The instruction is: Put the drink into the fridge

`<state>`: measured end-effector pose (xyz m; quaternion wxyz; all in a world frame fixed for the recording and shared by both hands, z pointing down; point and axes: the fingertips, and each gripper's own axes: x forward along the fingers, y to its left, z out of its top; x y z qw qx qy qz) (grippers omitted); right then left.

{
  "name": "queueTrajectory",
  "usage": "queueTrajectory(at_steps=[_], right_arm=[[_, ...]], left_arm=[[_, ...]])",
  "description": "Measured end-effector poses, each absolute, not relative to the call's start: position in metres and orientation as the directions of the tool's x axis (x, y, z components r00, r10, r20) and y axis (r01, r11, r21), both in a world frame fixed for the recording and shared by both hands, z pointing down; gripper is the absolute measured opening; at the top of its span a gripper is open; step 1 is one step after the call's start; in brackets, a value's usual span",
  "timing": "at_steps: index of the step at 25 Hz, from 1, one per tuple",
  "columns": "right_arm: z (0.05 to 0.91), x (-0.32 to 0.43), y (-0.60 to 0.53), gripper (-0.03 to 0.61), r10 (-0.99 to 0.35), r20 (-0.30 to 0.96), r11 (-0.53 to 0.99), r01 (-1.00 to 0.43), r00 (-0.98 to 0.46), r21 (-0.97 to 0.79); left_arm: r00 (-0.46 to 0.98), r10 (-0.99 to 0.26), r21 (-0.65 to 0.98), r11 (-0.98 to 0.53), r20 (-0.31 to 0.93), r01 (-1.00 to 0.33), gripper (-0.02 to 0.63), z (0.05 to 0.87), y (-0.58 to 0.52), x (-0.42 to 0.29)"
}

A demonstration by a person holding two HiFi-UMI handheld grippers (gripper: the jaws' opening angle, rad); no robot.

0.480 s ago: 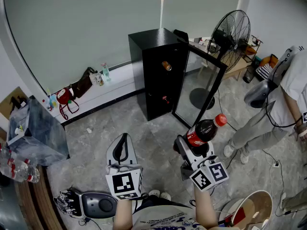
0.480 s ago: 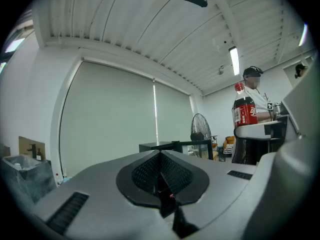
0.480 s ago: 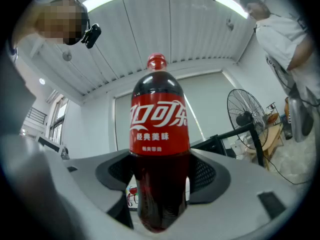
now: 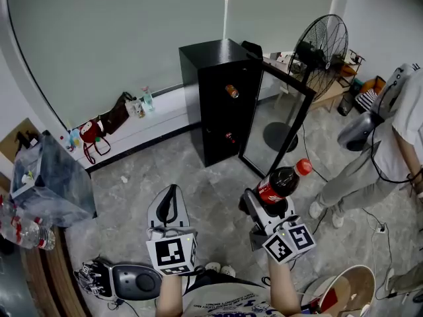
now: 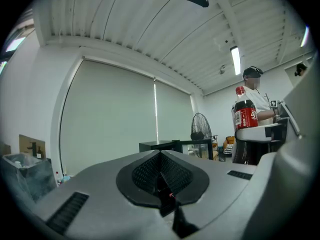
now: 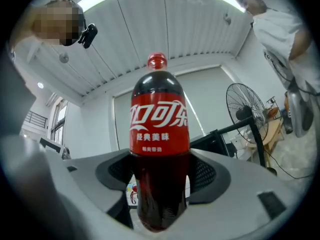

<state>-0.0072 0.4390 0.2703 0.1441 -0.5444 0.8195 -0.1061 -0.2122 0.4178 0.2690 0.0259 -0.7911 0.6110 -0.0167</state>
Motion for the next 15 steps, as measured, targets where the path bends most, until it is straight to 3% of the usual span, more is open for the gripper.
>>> queueTrajectory(at_steps=[15], right_arm=[[0.27,0.019,0.43,0.304,-0.9,-0.116,0.433,-0.827,-0.42,-0.358]], left_arm=[[0.374,-0.926,-0.132,-0.378,0.051,-0.916,0.005,0.29,0.422,-0.138]])
